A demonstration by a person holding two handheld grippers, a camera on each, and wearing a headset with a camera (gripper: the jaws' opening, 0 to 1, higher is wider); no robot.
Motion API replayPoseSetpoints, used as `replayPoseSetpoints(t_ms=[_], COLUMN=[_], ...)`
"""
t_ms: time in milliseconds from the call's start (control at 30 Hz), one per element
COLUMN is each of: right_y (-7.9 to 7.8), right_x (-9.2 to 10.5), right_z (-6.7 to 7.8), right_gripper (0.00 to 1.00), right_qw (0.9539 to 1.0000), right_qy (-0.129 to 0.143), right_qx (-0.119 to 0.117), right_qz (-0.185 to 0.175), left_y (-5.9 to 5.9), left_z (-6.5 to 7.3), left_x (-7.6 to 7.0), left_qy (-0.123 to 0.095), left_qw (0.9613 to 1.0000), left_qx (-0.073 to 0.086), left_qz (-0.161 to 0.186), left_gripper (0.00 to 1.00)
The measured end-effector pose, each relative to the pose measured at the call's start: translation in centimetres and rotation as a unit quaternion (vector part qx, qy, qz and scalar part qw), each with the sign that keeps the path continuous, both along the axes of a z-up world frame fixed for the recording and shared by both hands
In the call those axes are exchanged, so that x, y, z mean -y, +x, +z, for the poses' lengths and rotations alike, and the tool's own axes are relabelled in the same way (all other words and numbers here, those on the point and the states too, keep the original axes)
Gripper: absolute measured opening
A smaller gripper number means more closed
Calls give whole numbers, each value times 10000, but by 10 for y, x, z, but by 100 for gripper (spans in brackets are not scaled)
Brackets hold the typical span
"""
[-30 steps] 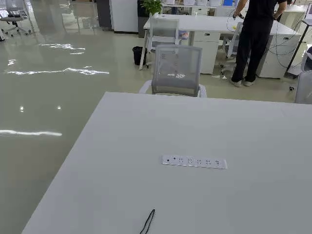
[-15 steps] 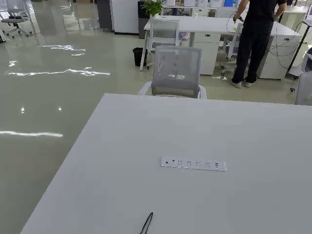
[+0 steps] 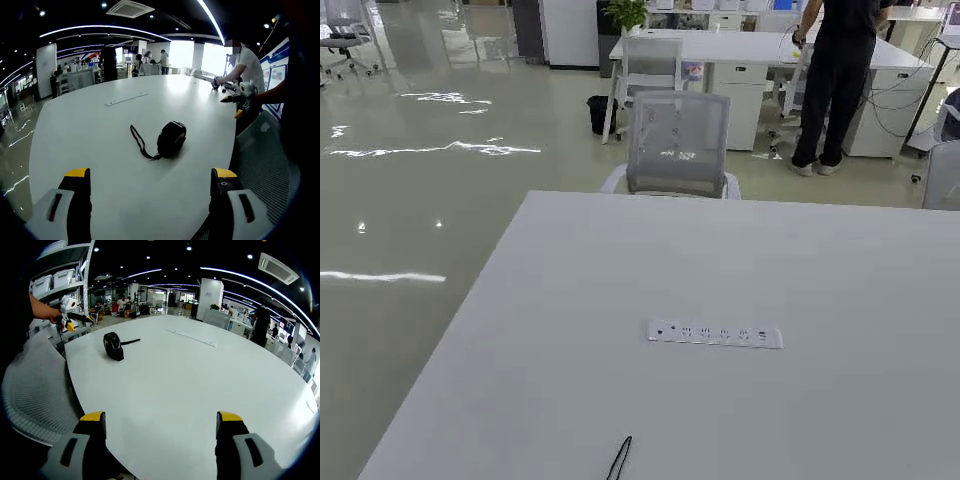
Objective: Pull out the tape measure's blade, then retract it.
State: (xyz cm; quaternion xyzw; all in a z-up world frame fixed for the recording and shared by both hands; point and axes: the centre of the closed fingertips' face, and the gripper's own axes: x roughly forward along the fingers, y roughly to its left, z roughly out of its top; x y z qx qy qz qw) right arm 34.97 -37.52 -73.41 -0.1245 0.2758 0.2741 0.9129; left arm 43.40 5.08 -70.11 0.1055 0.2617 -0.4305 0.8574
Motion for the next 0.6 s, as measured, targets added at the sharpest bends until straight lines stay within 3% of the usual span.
replayPoseSetpoints(t_ms=[400, 600], right_y=[25, 36], right_x=[-33, -45], right_z=[2, 2], right_gripper=[91, 90], right_qw=[9991, 9981], right_qy=[10, -4], right_qx=[55, 56], right_qz=[410, 615], left_y=[20, 24], left_z=[-2, -3], left_x=[24, 34], left_qy=[258, 362], left_qw=[9979, 9956], left_qx=[131, 144], left_qz=[-576, -854], left_gripper=[99, 99])
